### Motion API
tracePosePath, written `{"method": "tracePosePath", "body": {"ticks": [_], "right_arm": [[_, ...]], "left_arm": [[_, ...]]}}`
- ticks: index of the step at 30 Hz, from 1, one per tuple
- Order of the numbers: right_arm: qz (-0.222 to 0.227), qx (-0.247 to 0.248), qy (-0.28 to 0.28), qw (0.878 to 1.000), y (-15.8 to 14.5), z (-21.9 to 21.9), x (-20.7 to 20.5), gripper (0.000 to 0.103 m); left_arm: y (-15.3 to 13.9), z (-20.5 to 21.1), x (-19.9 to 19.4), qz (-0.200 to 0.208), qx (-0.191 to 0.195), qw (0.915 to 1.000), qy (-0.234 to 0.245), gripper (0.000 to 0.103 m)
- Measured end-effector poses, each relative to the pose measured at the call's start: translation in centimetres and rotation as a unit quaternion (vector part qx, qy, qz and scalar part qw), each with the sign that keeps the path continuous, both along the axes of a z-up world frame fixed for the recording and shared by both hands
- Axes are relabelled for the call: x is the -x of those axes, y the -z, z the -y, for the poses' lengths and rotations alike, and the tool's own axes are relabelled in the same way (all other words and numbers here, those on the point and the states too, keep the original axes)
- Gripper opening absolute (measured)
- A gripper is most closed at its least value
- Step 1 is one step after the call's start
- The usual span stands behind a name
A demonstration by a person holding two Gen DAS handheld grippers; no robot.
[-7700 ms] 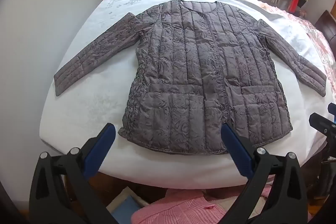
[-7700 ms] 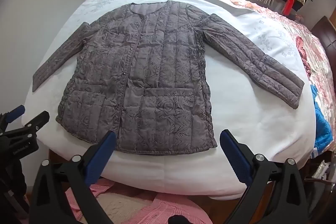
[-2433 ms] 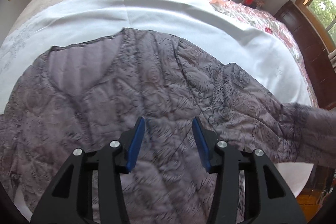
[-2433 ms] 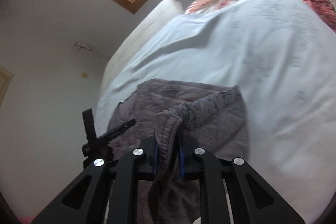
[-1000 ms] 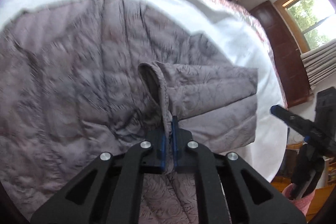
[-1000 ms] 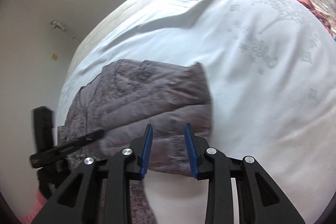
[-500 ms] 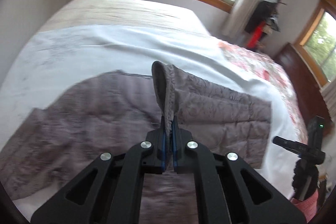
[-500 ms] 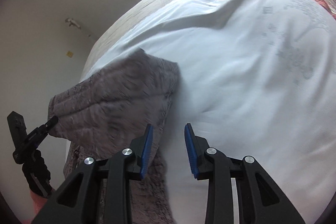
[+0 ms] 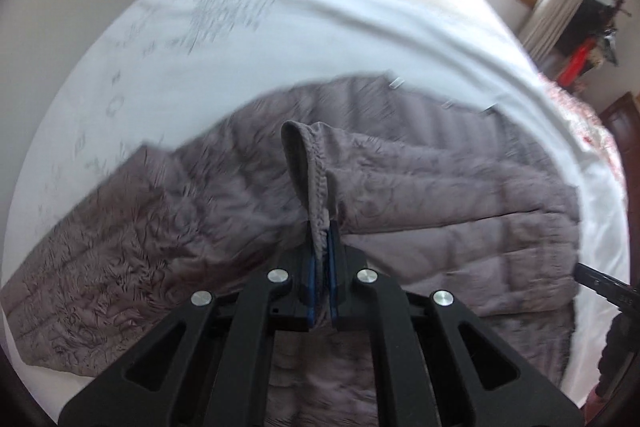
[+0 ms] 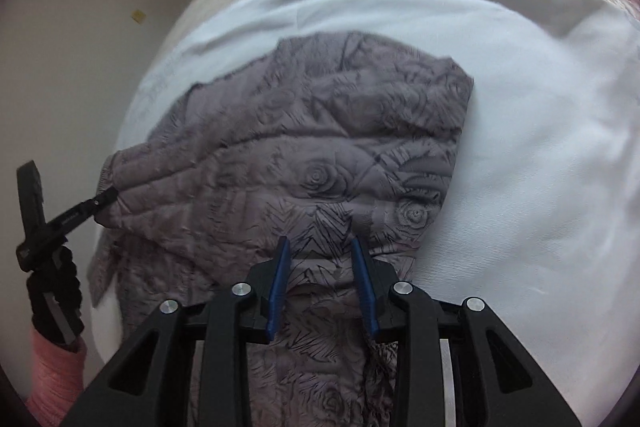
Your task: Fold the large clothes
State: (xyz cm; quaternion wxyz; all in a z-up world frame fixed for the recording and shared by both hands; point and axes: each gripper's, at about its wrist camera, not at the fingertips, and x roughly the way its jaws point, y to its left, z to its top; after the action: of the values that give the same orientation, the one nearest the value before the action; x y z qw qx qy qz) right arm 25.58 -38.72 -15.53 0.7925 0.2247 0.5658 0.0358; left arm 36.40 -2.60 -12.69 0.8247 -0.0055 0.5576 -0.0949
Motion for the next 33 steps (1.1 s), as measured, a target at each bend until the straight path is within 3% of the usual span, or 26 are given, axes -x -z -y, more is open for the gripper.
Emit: {"method": "tracePosePath", "body": {"ticks": [4,8,10,13,17,22,25,27,30,33], "right_arm": [[-0.01,0.029,-0.014,0.999,1.1,-1.1,0.1,0.032],[-0.019,0.048,-0.025,0.998,1.1,-1.5,-0.2,0.032],[-0.022,0.046,-0.026,0.998,0.2,-1.4,-0.2,0.032],[0.024,0.037,-0.025,0.999,-2.9,-1.0,0.1,0.039],[0.045,0.052,-0.027,0.997,-4.9,-1.7,-2.8,0.041],[0.023,0.067,-0.027,0.997,-2.6,-2.7,-7.2,0.041],[-0.011,0.083,-0.031,0.996,-0.1,-3.1,-8.5,0.04],[-0.015,0.085,-0.033,0.996,1.1,-3.4,-8.7,0.04],[-0.013,0.097,-0.041,0.994,1.1,-3.8,-8.7,0.04],[-0.006,0.073,-0.036,0.997,-0.3,-3.6,-7.5,0.041]], "left_arm": [[3.4,-0.8,-0.8,-0.032,-0.001,0.9995,0.004,0.007],[3.5,-0.9,-0.9,-0.033,-0.005,0.9994,0.006,0.011],[2.2,-1.0,-0.9,-0.025,-0.022,0.9994,0.0,0.015],[-1.3,-1.6,-0.1,0.026,-0.033,0.9989,-0.023,0.017],[-3.9,1.5,0.5,0.057,-0.01,0.9982,0.016,0.017],[-1.3,6.9,-0.4,0.044,-0.023,0.997,0.06,0.019],[1.9,7.5,-1.5,0.012,-0.037,0.9971,0.065,0.019],[3.3,7.1,-1.9,0.0,-0.022,0.9976,0.066,0.019],[3.5,6.7,-2.0,-0.005,-0.011,0.998,0.062,0.019],[2.1,6.5,-1.7,-0.005,-0.012,0.9986,0.052,0.016]]}}
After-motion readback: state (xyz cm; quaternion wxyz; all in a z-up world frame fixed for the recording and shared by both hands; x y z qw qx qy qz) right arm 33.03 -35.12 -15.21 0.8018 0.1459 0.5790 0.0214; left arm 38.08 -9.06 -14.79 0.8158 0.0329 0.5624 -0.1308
